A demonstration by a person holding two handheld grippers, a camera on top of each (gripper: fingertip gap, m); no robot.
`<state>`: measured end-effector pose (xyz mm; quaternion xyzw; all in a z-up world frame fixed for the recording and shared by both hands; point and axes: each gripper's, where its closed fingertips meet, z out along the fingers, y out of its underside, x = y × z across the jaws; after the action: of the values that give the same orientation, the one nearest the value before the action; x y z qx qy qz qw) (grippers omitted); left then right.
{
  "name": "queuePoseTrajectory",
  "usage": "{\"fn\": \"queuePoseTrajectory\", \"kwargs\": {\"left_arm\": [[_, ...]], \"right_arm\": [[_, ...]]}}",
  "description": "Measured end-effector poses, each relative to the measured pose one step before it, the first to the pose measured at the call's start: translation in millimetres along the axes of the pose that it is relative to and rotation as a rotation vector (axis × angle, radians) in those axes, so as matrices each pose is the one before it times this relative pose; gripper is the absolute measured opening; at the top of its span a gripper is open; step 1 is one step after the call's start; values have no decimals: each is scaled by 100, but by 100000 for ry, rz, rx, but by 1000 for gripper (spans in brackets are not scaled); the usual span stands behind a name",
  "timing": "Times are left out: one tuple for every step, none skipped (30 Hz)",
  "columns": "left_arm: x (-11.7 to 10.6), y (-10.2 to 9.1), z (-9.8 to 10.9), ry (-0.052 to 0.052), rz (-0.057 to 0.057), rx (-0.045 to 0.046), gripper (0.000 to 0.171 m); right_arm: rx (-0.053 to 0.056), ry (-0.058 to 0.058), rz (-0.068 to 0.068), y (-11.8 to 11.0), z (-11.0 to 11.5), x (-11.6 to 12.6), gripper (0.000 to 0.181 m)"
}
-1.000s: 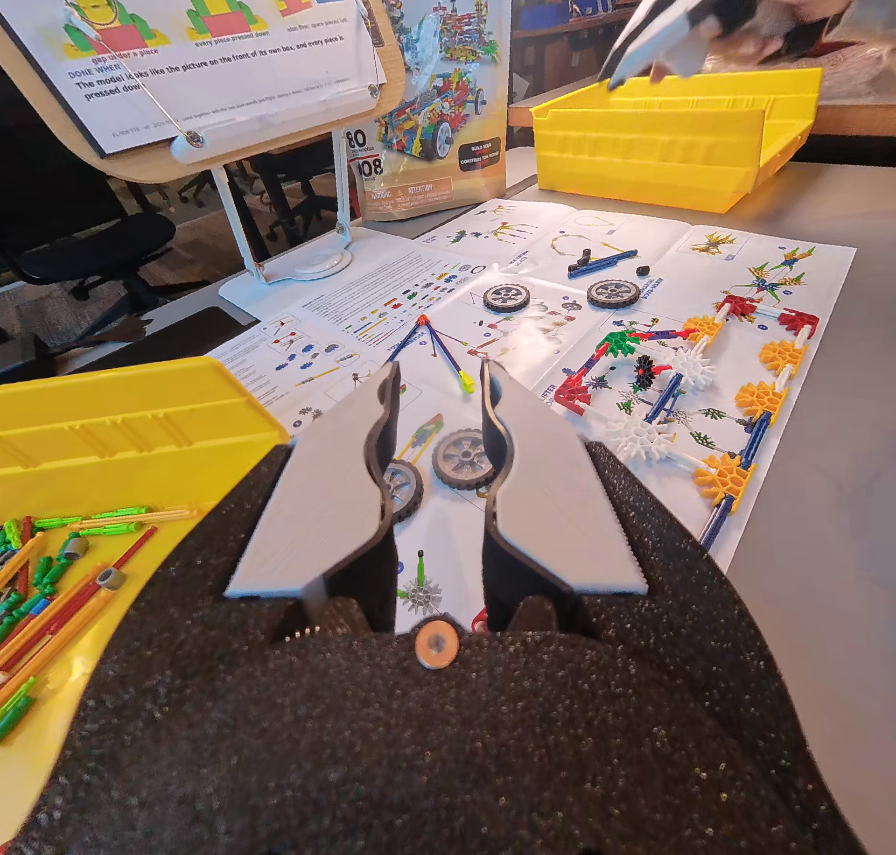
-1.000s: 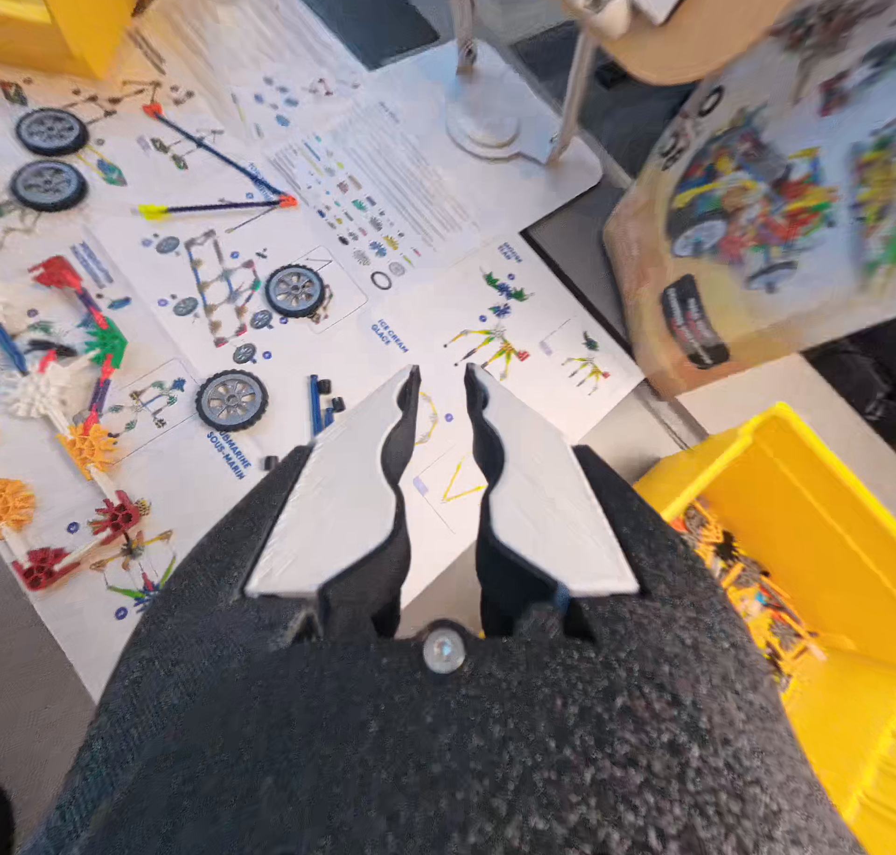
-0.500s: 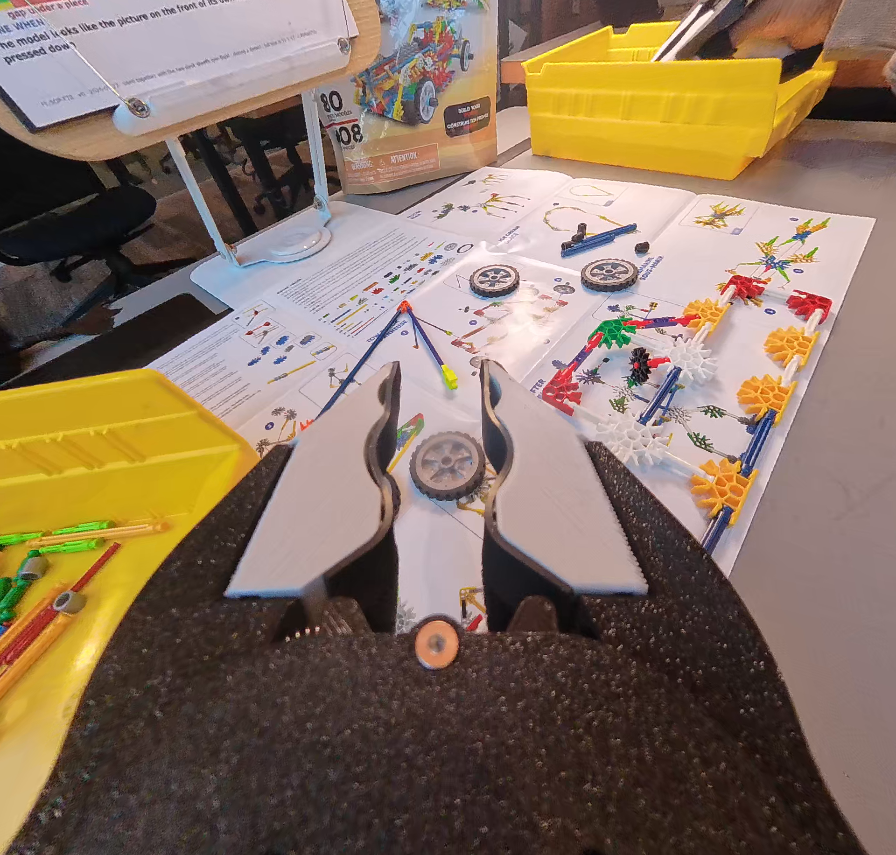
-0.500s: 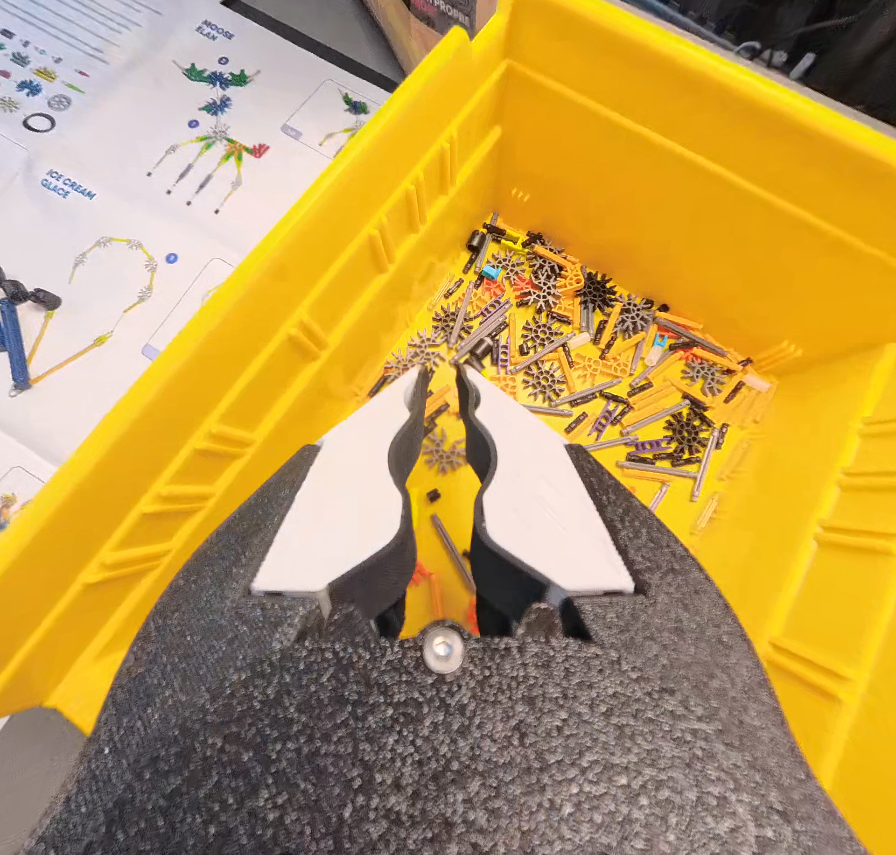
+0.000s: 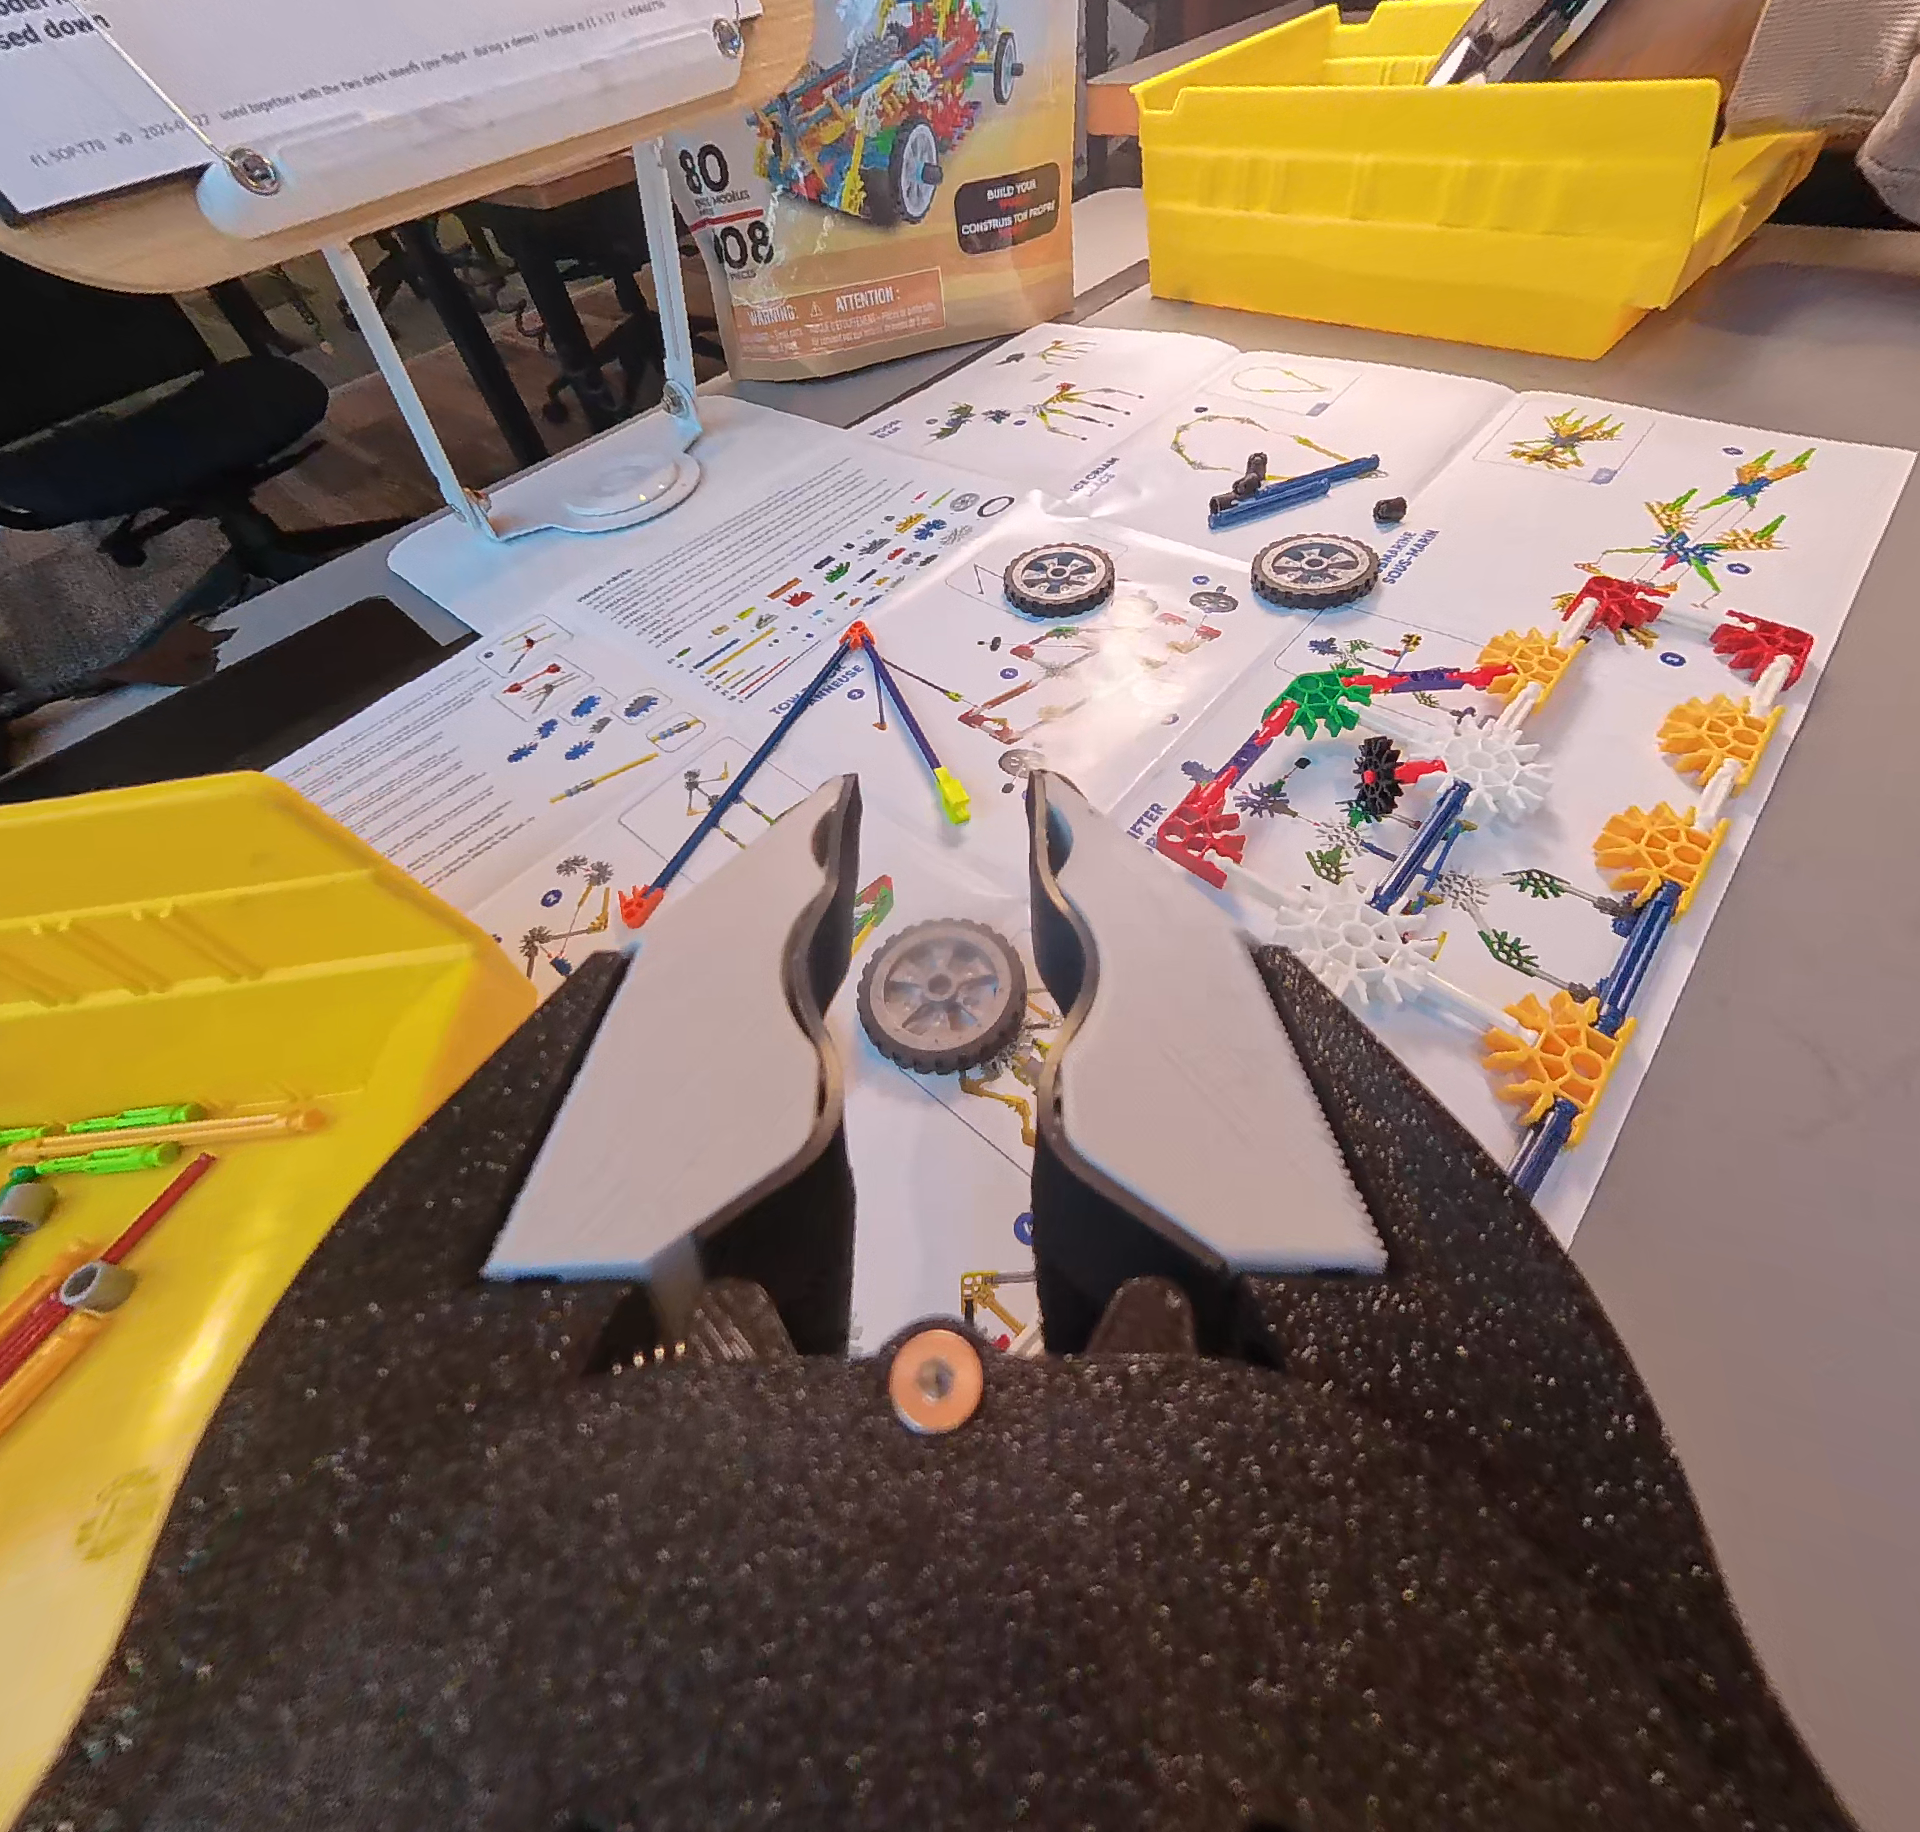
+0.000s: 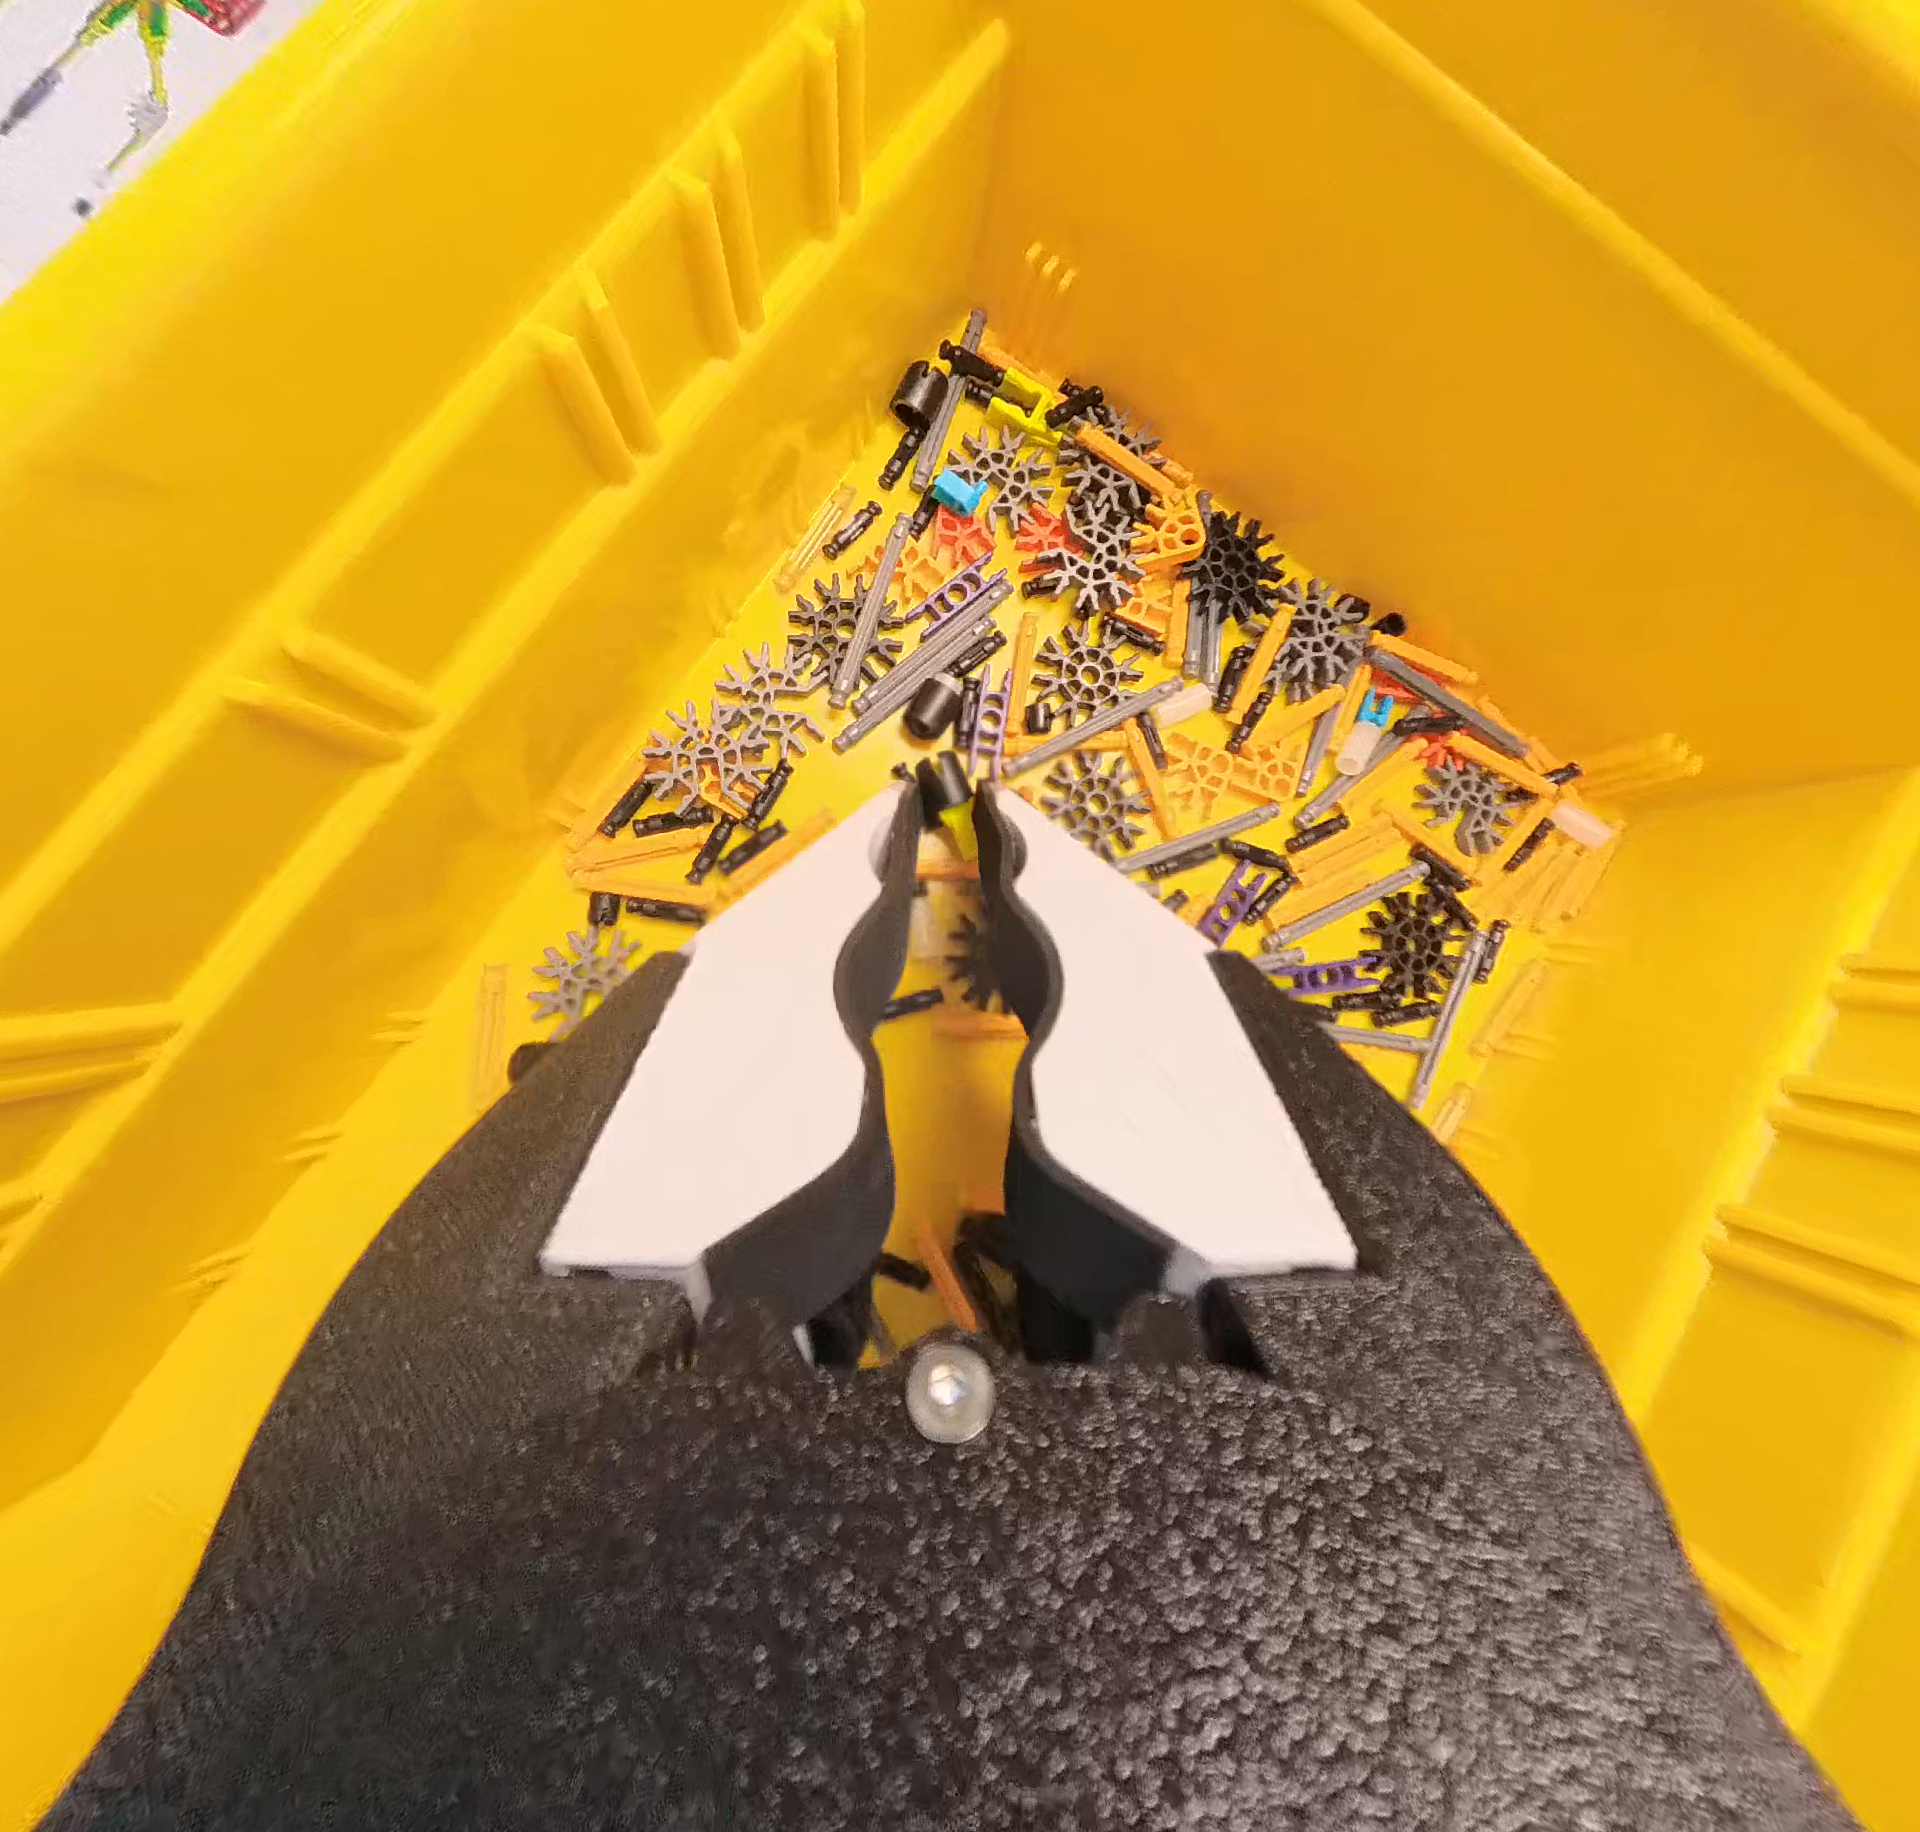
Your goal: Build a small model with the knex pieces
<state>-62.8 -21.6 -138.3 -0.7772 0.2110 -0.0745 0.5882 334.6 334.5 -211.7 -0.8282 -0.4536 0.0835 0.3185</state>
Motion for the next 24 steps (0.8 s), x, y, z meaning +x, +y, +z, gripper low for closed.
{"fn": "queuePoseTrajectory", "kwargs": {"left_arm": [[-16, 54, 4, 0, -144, -80, 30], [-29, 73, -8, -42, -86, -119, 30], [-9, 76, -7, -3, -86, -68, 30], [-7, 45, -9, 65, -154, 32, 30], [8, 24, 4, 110, -144, 162, 30], [10, 2, 25, 158, -83, 208, 30], [44, -22, 47, 254, 53, 227, 30], [63, -45, 56, 321, 148, 293, 30], [78, -56, 46, 417, 176, 317, 30], [92, -78, 37, 461, 212, 338, 30], [97, -91, 18, 573, 261, 325, 30], [137, -96, 11, 791, 343, 194, 30], [161, -86, -6, 1012, 519, -28, 30], [174, -116, -31, 1091, 714, -178, 30], [170, -167, -51, 1178, 819, -225, 30], [144, -209, -86, 1156, 955, -298, 30], [73, -252, -97, 967, 949, -300, 30], [12, -289, -116, 900, 679, -112, 30], [-45, -272, -108, 989, 314, 27, 30], [-97, -244, -70, 1026, -57, 162, 30], [-170, -182, -21, 856, -336, 126, 31], [-212, -80, 26, 686, -307, 131, 31], [-230, -25, 58, 522, -116, 354, 31], [-268, 83, 88, 161, -88, 322, 32]], "right_arm": [[-1620, 2611, 1961, 347, -318, 592, 9], [-1495, 3777, 2047, 371, -452, 804, 9], [-1854, 5069, 1825, 443, -550, 1003, 9], [-1677, 5968, 1243, 425, -645, 1123, 9], [206, 3599, -85, 168, -656, 711, 9], [751, 1826, 1378, 96, -668, 429, 9], [-144, 2413, 1951, 177, -629, 539, 9], [178, 1938, -312, 140, -574, 366, 12], [-50, 1870, 2, 135, -558, 318, 17], [2205, -616, 821, -207, -589, -63, 19], [3833, -4367, 2784, -479, -642, -606, 21], [3054, -4157, 5013, -426, -622, -515, 26], [2814, -4099, 4592, -427, -557, -491, 31], [3232, -3708, 3407, -493, -577, -524, 35], [4941, -3193, 2006, -769, -660, -574, 37], [5887, -2633, 1642, -956, -771, -684, 38], [6520, -2231, 1110, -1142, -862, -848, 38], [7546, -2159, 276, -1373, -924, -1133, 38], [6987, -2420, -35, -1370, -890, -1414, 38], [6181, -2566, -530, -1301, -776, -1660, 39], [5460, -2436, -846, -1193, -626, -1806, 39], [4556, -2501, -1197, -991, -424, -1915, 39], [2738, -2641, -1284, -655, -166, -1963, 39], [1087, -2580, -1292, -347, 51, -1962, 40]]}}
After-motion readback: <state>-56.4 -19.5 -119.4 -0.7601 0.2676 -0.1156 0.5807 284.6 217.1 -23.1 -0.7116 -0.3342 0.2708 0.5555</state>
